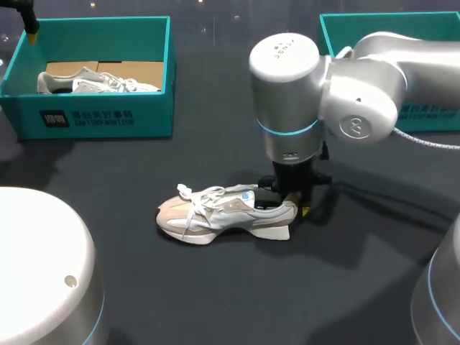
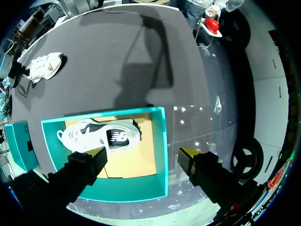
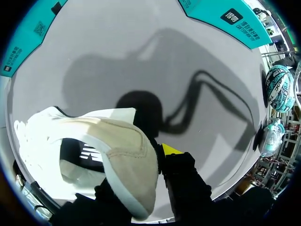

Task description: Take the shoe out of the shoebox, open the shoe tongue, remove and reinsert the insole, then place the shoe into the shoebox

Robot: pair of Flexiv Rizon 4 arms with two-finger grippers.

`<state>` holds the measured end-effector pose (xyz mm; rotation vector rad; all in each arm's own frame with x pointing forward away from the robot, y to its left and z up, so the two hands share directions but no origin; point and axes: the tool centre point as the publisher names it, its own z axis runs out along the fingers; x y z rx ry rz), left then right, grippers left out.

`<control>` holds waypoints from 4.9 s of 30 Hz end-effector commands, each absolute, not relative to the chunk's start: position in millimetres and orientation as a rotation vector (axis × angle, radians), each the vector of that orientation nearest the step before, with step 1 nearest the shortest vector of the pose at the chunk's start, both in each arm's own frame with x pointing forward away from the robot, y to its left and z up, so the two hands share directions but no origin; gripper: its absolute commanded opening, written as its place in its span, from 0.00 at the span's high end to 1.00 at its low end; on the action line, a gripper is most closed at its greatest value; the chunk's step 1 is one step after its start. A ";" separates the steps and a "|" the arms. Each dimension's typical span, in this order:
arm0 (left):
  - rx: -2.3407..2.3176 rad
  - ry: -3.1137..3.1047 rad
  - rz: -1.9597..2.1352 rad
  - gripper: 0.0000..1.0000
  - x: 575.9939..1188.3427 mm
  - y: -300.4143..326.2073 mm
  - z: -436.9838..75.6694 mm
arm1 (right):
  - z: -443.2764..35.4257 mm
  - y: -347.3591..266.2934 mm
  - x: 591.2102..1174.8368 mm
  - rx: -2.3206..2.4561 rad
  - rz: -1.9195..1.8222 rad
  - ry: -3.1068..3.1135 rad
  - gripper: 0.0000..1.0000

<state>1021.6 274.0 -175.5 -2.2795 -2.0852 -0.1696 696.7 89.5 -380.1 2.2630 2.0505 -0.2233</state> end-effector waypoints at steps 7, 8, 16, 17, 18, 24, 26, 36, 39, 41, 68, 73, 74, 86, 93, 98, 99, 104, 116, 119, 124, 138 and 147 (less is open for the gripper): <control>-2.281 -2.084 -0.172 0.00 1020.5 274.4 -175.1 | -383.1 75.5 696.3 2.258 -0.213 2.093 1.00; -2.281 -2.084 -0.172 0.00 1020.5 274.4 -175.1 | -385.2 75.0 696.5 2.260 -0.215 2.097 1.00; -2.281 -2.084 -0.172 0.00 1020.5 274.4 -175.1 | -391.6 77.2 697.7 2.259 -0.204 2.128 0.82; -2.281 -2.084 -0.172 0.00 1020.5 274.4 -175.1 | -391.5 77.4 697.8 2.259 -0.204 2.129 0.71; -2.281 -2.084 -0.172 0.00 1020.5 274.4 -175.1 | -391.5 77.6 697.8 2.258 -0.203 2.130 0.64; -2.281 -2.084 -0.172 0.00 1020.5 274.4 -175.1 | -387.3 80.7 697.5 2.251 -0.211 2.139 0.52; -2.281 -2.084 -0.172 0.00 1020.5 274.4 -175.1 | -385.0 82.4 697.0 2.256 -0.217 2.142 0.31; -2.281 -2.084 -0.172 0.00 1020.5 274.4 -175.1 | -350.6 91.5 694.6 2.285 -0.191 2.161 0.00; -2.281 -2.084 -0.172 0.00 1020.5 274.4 -175.1 | -336.0 91.4 693.9 2.300 -0.182 2.166 0.00; -2.281 -2.084 -0.172 0.00 1020.5 274.4 -175.1 | -325.1 92.6 693.4 2.296 -0.114 2.197 0.00; -2.281 -2.084 -0.172 0.00 1020.5 274.4 -175.1 | -250.4 111.3 692.2 1.076 0.377 2.870 0.00; -2.281 -2.084 -0.172 0.00 1020.5 274.4 -175.1 | -250.4 111.3 692.2 1.076 0.377 2.870 0.00; -2.281 -2.084 -0.172 0.00 1020.5 274.4 -175.1 | -250.4 111.3 692.2 1.076 0.377 2.870 0.00; -2.281 -2.084 -0.172 0.00 1020.5 274.4 -175.1 | -250.5 45.9 699.8 0.541 1.039 2.913 0.00; -2.281 -2.084 -0.172 0.00 1020.5 274.4 -175.1 | -252.5 12.8 702.4 0.347 1.237 2.831 0.00; -2.281 -2.084 -0.172 0.00 1020.5 274.4 -175.1 | -258.2 2.9 705.5 0.288 1.294 2.816 0.00; -2.281 -2.084 -0.172 0.00 1020.5 274.4 -175.1 | -259.4 1.8 706.1 0.282 1.297 2.817 0.00; -2.281 -2.084 -0.172 0.00 1020.5 274.4 -175.1 | -271.5 1.1 709.5 0.221 1.323 2.823 0.00; -2.281 -2.084 -0.172 0.00 1020.5 274.4 -175.1 | -280.1 1.6 710.1 0.052 1.479 2.817 0.00; -2.281 -2.084 -0.172 0.00 1020.5 274.4 -175.1 | -280.1 1.6 710.1 0.052 1.479 2.817 0.00; -2.281 -2.084 -0.172 0.00 1020.5 274.4 -175.1 | -285.9 0.7 713.9 0.004 1.487 2.809 0.00; -2.281 -2.084 -0.172 0.00 1020.5 274.4 -175.1 | -314.6 -10.6 721.9 -0.043 1.608 2.751 0.00; -2.281 -2.084 -0.172 0.00 1020.5 274.4 -175.1 | -328.0 -2.9 715.5 -0.085 1.625 2.746 0.00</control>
